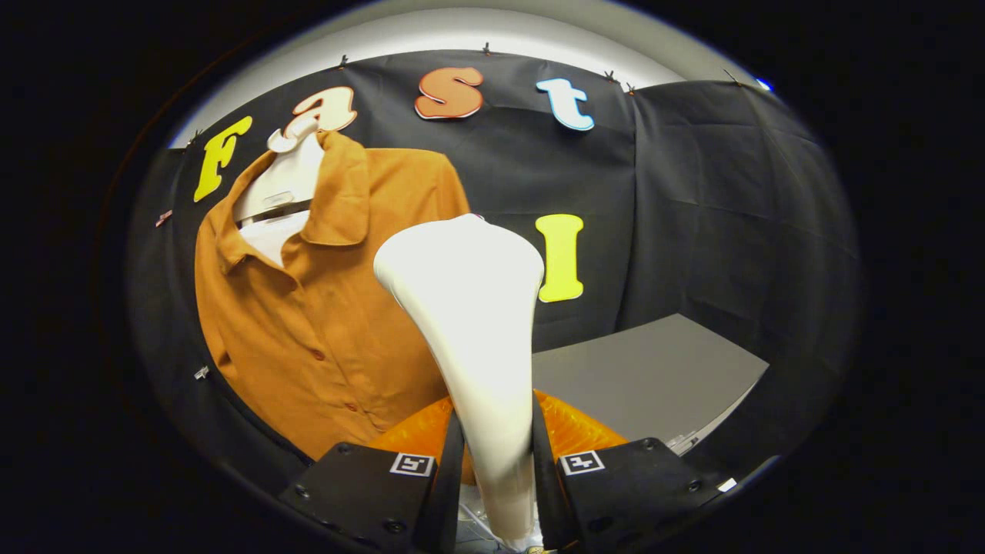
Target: Iron the clothes twice with a garment steamer, once on the left side and once on the right side.
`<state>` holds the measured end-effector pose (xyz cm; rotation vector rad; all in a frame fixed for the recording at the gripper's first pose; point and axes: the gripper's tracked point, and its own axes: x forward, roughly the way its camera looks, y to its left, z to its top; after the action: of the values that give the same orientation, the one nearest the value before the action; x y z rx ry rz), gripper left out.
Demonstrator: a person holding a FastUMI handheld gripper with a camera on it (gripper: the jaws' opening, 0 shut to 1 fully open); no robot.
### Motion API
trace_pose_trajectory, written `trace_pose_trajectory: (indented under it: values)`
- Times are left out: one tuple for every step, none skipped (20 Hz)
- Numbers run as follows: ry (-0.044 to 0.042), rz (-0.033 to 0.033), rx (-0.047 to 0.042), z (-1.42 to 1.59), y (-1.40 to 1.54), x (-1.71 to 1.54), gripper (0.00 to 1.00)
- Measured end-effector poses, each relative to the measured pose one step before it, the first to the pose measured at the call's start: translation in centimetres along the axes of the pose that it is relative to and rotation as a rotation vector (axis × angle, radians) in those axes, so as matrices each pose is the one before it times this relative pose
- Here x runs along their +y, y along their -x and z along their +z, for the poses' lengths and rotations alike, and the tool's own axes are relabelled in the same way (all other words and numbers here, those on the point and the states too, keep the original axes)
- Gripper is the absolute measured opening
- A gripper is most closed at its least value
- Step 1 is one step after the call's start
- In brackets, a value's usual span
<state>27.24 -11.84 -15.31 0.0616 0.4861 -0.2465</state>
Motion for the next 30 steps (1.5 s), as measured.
trace_pose_trajectory:
  values:
    - [0.00631,0.00760,0.00255,0.034,-0.266,1.240,0.45]
    - [0.00557,0.00874,0.00489,0.018,-0.170,1.197,0.45]
    - [0.00353,0.00821,0.00429,-0.048,-0.299,1.050,0.45]
    - [0.00399,0.00668,0.00222,0.065,-0.391,0.929,0.45]
    - [0.00474,0.00289,0.00204,0.121,-0.415,0.727,0.45]
    - [0.00489,-0.00099,0.00468,-0.026,-0.461,0.477,0.45]
    - [0.00365,-0.00528,0.00586,-0.019,-0.481,0.470,0.45]
    - [0.00272,-0.00897,0.00578,-0.060,-0.534,0.226,0.45]
    - [0.00560,-0.01055,0.00638,-0.086,-0.552,0.218,0.45]
    - [0.00738,-0.00601,0.00861,-0.199,-0.587,0.323,0.45]
    - [0.00927,-0.00271,0.01366,-0.395,-0.481,0.318,0.45]
    - [0.00898,-0.00395,0.01408,-0.365,-0.529,0.249,0.45]
    - [0.00813,-0.00840,0.01320,-0.386,-0.500,0.076,0.45]
    - [0.00527,-0.00831,0.01154,-0.407,-0.393,-0.096,0.45]
    - [0.00166,-0.00454,0.01286,-0.572,-0.325,0.114,0.45]
    - [0.00272,-0.00356,0.01353,-0.632,-0.385,0.135,0.45]
    - [0.00475,-0.00319,0.01532,-0.623,-0.323,0.112,0.45]
    - [0.00501,-0.00202,0.01637,-0.679,-0.286,0.094,0.45]
    - [0.00396,-0.00204,0.01811,-0.798,-0.314,0.097,0.45]
    - [0.00044,-0.00119,0.01844,-0.804,-0.309,-0.022,0.45]
    - [-0.00239,-0.00147,0.01862,-0.713,-0.283,-0.045,0.45]
    - [-0.00314,-0.00256,0.01732,-0.755,-0.319,-0.078,0.45]
    - [-0.00183,-0.00302,0.01547,-0.674,-0.265,-0.045,0.45]
    - [-0.00145,-0.00199,0.01528,-0.731,-0.315,-0.084,0.45]
    - [-0.00078,0.00023,0.01435,-0.601,-0.354,-0.017,0.45]
    - [0.00112,0.00054,0.01681,-0.772,-0.244,0.023,0.45]
    - [0.00054,0.00007,0.01320,-0.449,-0.229,0.046,0.45]
    - [0.00029,0.00026,0.01463,-0.487,-0.551,-0.121,0.45]
    - [-0.00040,0.00112,0.01561,-0.472,-0.374,-0.123,0.45]
    - [-0.00001,0.00213,0.01694,-0.485,-0.205,0.109,0.45]
